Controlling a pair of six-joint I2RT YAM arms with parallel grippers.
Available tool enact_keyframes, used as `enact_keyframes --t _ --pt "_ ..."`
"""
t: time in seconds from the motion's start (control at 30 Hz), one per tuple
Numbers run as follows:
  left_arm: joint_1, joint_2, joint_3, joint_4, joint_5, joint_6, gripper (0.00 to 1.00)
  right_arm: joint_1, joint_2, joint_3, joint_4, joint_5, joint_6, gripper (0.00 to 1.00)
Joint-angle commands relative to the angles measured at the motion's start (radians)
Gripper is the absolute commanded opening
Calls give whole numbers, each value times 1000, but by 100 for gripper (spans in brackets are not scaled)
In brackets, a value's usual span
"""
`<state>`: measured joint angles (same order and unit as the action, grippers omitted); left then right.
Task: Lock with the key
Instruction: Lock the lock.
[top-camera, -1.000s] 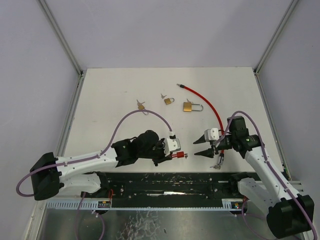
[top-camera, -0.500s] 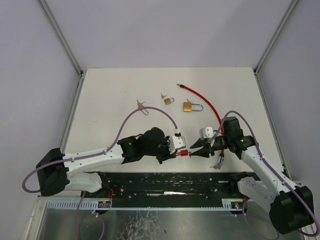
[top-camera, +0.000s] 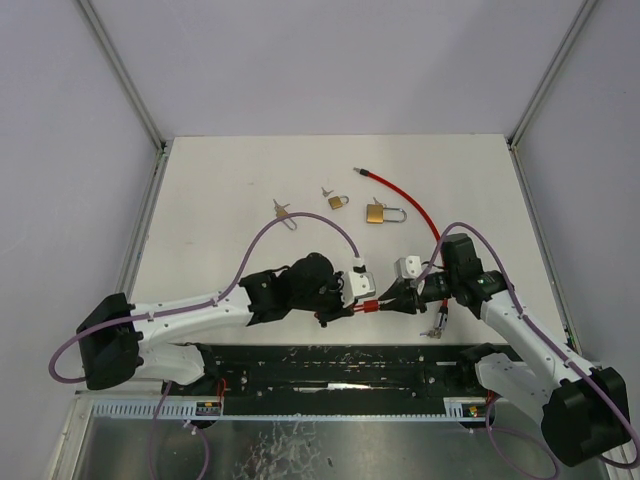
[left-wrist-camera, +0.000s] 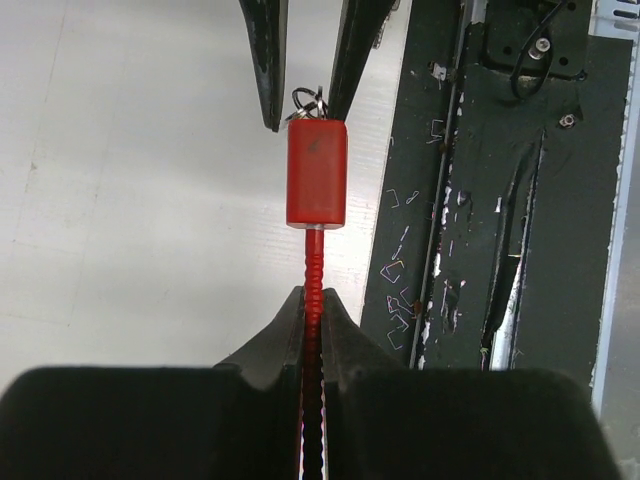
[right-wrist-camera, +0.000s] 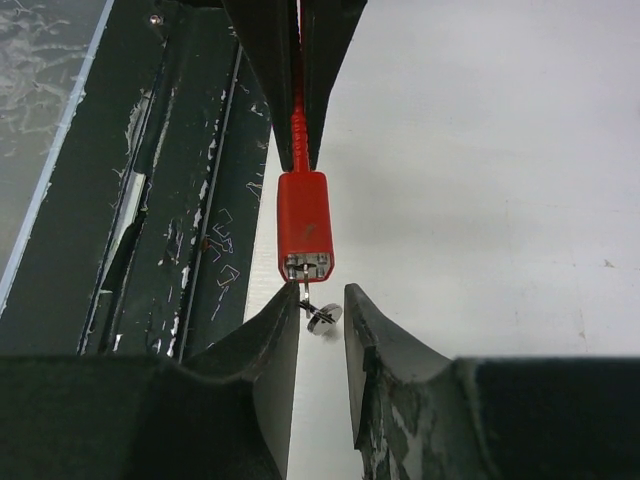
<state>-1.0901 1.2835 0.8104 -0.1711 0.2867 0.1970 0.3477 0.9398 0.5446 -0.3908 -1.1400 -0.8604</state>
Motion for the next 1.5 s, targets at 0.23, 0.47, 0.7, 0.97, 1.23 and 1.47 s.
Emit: enact_keyframes --t 0.23,0.47,0.7,0.97,1.23,1.47 --pt "5 16 60 4 24 21 0 32 -2 7 -7 45 -69 20" --pt "6 61 98 -30 39 33 0 65 -28 28 -87 96 -230 0" --pt "25 142 169 -89 92 44 0 83 -80 12 -52 134 -251 18" --pt "60 144 172 -82 205 49 0 128 -80 25 -109 212 -379 0" --pt "201 213 191 -101 508 -33 0 171 -197 33 -174 391 -638 0" --pt "114 182 190 -131 217 94 0 180 -189 101 -72 426 -239 0"
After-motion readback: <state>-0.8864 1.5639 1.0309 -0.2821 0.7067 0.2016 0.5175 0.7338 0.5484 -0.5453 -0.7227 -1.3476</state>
